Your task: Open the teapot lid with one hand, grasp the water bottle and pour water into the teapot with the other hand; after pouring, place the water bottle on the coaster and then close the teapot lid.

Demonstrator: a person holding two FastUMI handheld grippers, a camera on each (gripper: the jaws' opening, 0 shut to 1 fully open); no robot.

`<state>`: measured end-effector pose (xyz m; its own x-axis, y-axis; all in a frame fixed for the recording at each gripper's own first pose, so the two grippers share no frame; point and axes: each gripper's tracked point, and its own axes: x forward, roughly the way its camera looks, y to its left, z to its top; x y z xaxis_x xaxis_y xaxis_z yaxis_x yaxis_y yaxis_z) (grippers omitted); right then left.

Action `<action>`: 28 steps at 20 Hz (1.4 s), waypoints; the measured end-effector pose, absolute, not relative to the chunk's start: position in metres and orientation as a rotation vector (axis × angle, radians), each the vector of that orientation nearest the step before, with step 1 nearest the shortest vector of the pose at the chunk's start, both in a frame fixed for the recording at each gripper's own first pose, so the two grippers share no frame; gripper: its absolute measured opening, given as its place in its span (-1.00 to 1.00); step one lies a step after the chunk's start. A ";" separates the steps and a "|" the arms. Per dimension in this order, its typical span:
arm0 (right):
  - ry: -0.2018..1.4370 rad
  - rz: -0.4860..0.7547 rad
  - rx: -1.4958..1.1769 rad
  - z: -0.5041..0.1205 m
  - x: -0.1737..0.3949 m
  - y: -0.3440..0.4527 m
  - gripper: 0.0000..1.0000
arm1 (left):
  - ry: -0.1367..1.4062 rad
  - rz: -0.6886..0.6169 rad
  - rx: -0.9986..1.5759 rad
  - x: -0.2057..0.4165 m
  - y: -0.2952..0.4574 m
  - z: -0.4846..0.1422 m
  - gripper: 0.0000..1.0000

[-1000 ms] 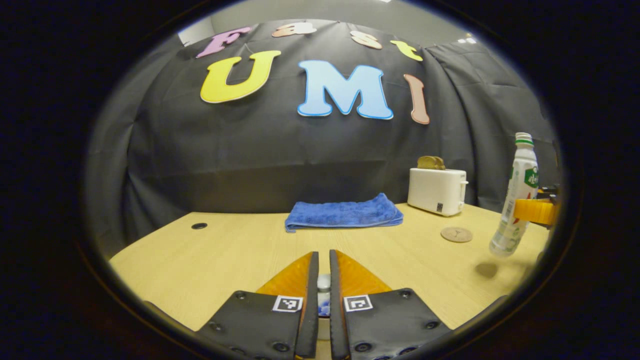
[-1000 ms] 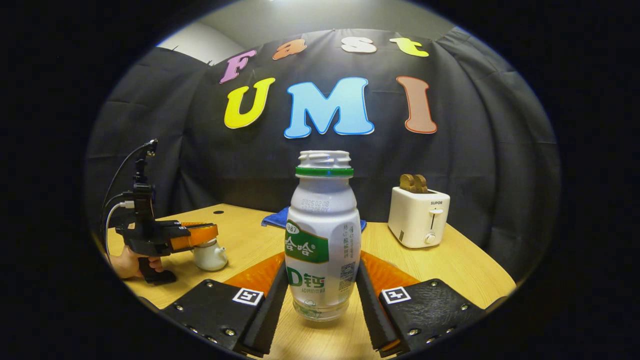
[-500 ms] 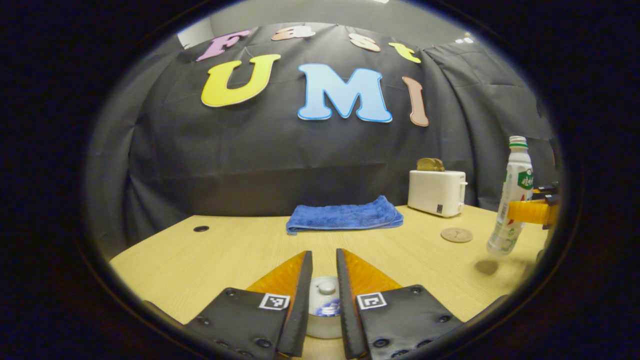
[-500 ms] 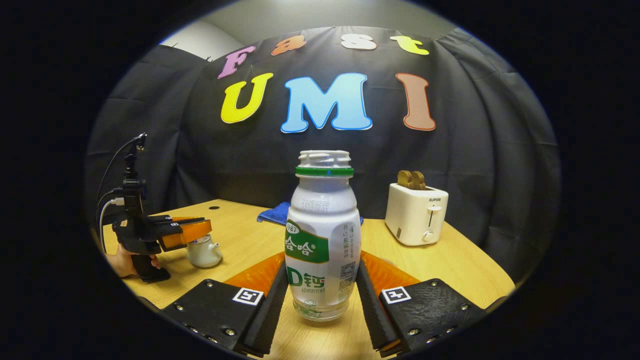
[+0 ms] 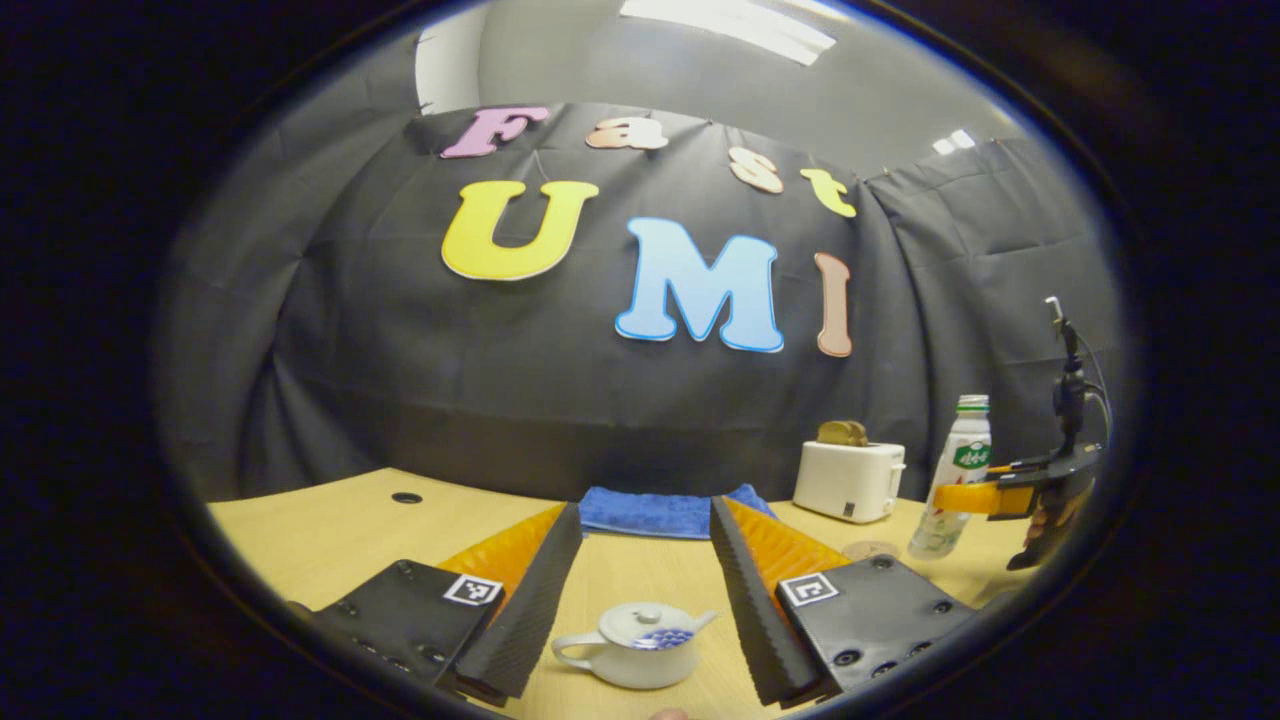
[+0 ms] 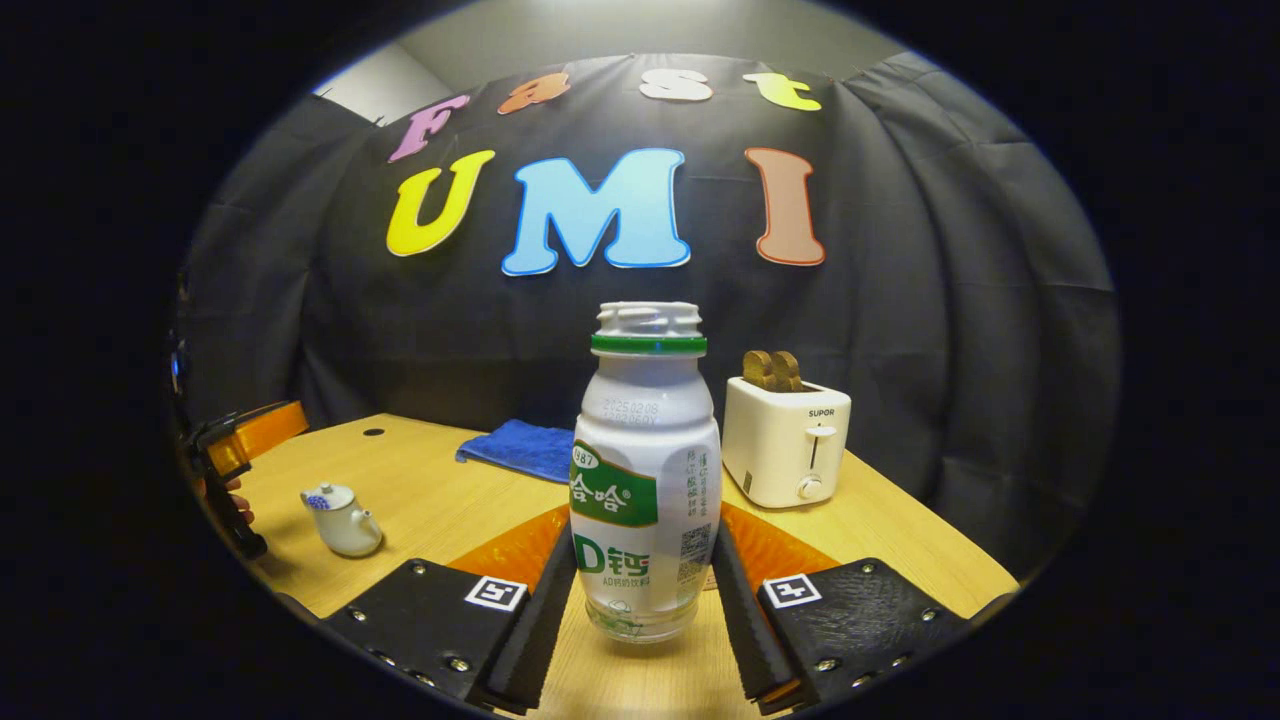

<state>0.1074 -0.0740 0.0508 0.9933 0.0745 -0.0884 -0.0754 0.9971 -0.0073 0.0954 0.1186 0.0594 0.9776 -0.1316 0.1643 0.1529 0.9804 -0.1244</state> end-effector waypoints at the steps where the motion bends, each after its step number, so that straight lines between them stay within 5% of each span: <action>1: 0.100 0.050 -0.001 0.051 0.118 -0.083 0.42 | -0.171 -0.143 -0.134 0.092 0.121 0.062 0.72; 11: 0.162 -0.050 -0.054 0.018 0.205 -0.107 0.42 | -0.208 -0.119 -0.163 0.088 0.139 0.067 0.72; 22: 0.150 -0.033 -0.046 0.004 0.221 -0.103 0.41 | -0.183 -0.094 -0.137 0.095 0.138 0.059 0.72; 24: 0.144 -0.040 -0.036 0.006 0.222 -0.105 0.48 | -0.182 -0.095 -0.137 0.095 0.138 0.059 0.72; 28: 0.107 -0.046 -0.032 0.019 0.216 -0.104 0.92 | -0.180 -0.096 -0.138 0.095 0.137 0.057 0.72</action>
